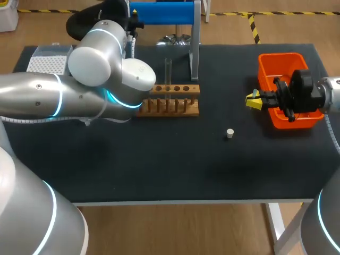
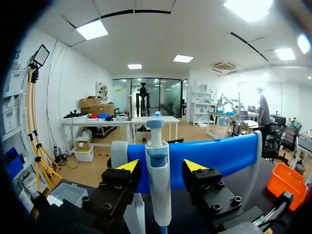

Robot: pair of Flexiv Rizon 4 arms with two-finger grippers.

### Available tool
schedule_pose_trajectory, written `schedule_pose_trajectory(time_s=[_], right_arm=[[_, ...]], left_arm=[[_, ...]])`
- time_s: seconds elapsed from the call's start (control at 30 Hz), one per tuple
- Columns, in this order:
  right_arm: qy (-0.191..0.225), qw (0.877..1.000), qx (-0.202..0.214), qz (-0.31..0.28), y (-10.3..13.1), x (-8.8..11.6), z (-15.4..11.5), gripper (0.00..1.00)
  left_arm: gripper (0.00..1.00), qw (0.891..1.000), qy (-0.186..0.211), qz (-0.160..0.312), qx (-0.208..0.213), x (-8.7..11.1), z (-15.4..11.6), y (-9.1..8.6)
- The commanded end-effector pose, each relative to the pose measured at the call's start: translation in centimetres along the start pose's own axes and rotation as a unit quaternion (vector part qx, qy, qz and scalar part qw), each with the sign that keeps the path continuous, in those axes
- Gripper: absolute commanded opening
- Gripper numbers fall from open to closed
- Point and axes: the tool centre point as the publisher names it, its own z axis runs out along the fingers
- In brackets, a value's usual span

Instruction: Invert the test tube, pick up the pipette, mount the tip to pipette, aspirate from beaker and dispense into the tube, eject the tip, return the pipette, and cap with the stopper.

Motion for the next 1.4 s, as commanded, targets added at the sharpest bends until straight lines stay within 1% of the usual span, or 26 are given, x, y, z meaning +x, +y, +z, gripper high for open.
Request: schedule_pose_trajectory(time_s=[0.03, 0.5, 1.4], right_arm=[[-0.001, 1.0, 0.0, 0.0, 0.0, 0.1, 0.0, 0.0], [-0.001, 1.0, 0.0, 0.0, 0.0, 0.1, 0.0, 0.0], [-0.001, 1.0, 0.0, 0.0, 0.0, 0.1, 0.0, 0.0]], left_arm=[[0.51, 1.0, -0.001, -0.001, 0.004, 0.1, 0.5, 0.3], [0.49, 1.0, -0.003, 0.002, 0.004, 0.0, 1.0, 0.1], [0.49, 1.0, -0.01, 0.001, 0.003, -0.4, 1.5, 0.1]])
